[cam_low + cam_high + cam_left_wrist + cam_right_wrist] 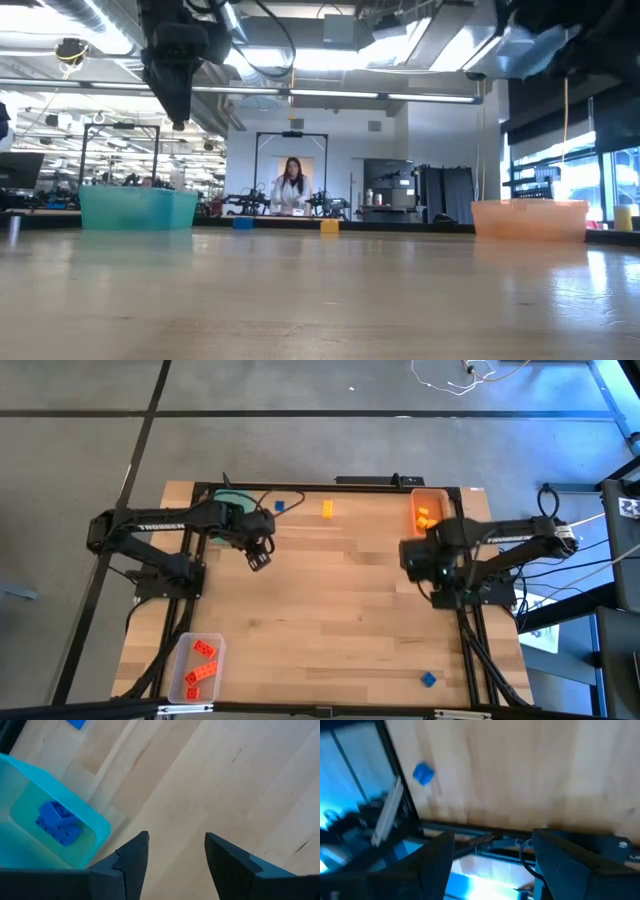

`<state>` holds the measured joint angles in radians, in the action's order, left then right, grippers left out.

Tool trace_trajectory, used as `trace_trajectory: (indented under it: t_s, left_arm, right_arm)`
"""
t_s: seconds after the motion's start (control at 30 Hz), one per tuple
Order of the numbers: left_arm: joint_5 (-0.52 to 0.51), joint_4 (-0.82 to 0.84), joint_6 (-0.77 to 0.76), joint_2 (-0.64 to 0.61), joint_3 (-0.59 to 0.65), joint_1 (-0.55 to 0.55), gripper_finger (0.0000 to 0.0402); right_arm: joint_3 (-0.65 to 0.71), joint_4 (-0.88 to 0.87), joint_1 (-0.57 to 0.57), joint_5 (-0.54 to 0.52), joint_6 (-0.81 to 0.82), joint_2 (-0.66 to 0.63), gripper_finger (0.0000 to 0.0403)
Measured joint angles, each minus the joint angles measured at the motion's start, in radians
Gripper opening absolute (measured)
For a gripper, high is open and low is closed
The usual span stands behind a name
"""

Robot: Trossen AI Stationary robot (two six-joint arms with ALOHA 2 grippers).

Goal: Sort & place blocks by color
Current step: Put the blue game piece into the blue bin

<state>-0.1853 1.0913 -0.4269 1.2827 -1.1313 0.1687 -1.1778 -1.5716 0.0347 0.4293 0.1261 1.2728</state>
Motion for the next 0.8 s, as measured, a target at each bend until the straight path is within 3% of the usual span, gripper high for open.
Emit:
trace_trajectory:
  t_s: [0.23, 0.4, 0.8]
  left_arm:
    - [0.047, -0.032, 0.046, 0.0, 0.0, 0.045, 0.0185]
    - [0.048, -0.045, 0.071, 0.0, 0.0, 0.047, 0.0185]
    - [0.09, -0.065, 0.099, 0.0, 0.0, 0.047, 0.0185]
  right_arm:
    - [0.0, 0.041, 0.28, 0.002, -0.011, 0.0, 0.0266]
    - [0.026, 0.211, 0.445, 0.011, -0.015, 0.001, 0.0266]
    - [0.191, 0.629, 0.692, 0.009, 0.085, 0.022, 0.0266]
